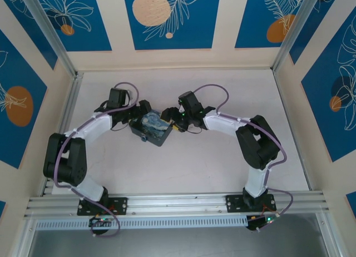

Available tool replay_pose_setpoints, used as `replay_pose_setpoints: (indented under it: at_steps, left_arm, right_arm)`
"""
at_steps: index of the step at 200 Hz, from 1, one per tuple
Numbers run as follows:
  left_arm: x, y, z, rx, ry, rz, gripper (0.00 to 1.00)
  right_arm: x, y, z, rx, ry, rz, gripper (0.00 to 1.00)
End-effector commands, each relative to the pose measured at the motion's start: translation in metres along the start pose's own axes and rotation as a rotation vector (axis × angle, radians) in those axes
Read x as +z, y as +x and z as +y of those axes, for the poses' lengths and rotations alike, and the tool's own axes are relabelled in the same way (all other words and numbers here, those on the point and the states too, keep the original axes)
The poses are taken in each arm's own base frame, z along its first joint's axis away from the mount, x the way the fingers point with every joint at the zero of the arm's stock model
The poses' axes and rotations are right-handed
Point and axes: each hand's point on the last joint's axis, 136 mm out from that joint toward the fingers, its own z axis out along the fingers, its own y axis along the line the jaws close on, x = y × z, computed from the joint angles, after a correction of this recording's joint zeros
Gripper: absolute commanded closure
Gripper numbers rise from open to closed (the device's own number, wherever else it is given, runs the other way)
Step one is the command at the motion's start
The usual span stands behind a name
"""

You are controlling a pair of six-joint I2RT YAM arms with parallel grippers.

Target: Unlock the padlock with the key

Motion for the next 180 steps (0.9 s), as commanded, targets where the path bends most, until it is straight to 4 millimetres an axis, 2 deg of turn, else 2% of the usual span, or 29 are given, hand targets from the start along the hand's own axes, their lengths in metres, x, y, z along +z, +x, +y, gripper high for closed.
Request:
replay_pose_setpoints:
  at_steps: [1, 20, 38, 76, 109, 132, 153, 180]
  left_arm:
    - [-0.011, 0.016, -0.009, -0.080, 0.063, 0.007, 0.00]
    - [-0.016, 0.027, -0.003, -0.122, 0.060, -0.003, 0.00]
    - [-0.020, 0.036, 0.003, -0.153, 0.047, -0.013, 0.00]
    - [-0.022, 0.044, 0.010, -0.166, 0.033, -0.018, 0.00]
    - [-0.022, 0.047, 0.006, -0.168, 0.044, -0.017, 0.00]
    - [-0.022, 0.050, 0.003, -0.167, 0.053, -0.018, 0.00]
    - [-0.022, 0.053, -0.002, -0.160, 0.065, -0.013, 0.00]
    - [-0.024, 0.053, -0.006, -0.152, 0.067, -0.020, 0.00]
  right_arm:
    - [0.005, 0.001, 0.031, -0.023, -0.087, 0.049, 0.30]
    - [0.007, -0.002, 0.030, -0.027, -0.076, 0.059, 0.30]
    - [0.002, -0.006, 0.027, -0.028, -0.071, 0.053, 0.30]
    - [-0.042, -0.031, 0.006, -0.018, -0.044, -0.067, 0.29]
    - [-0.067, -0.044, -0.030, -0.065, 0.150, -0.091, 0.30]
    - [-0.072, -0.048, -0.057, -0.121, 0.328, -0.081, 0.35]
    - [-0.070, -0.048, -0.083, -0.105, 0.459, -0.045, 0.40]
    - [-0.061, -0.046, -0.101, -0.029, 0.533, -0.015, 0.45]
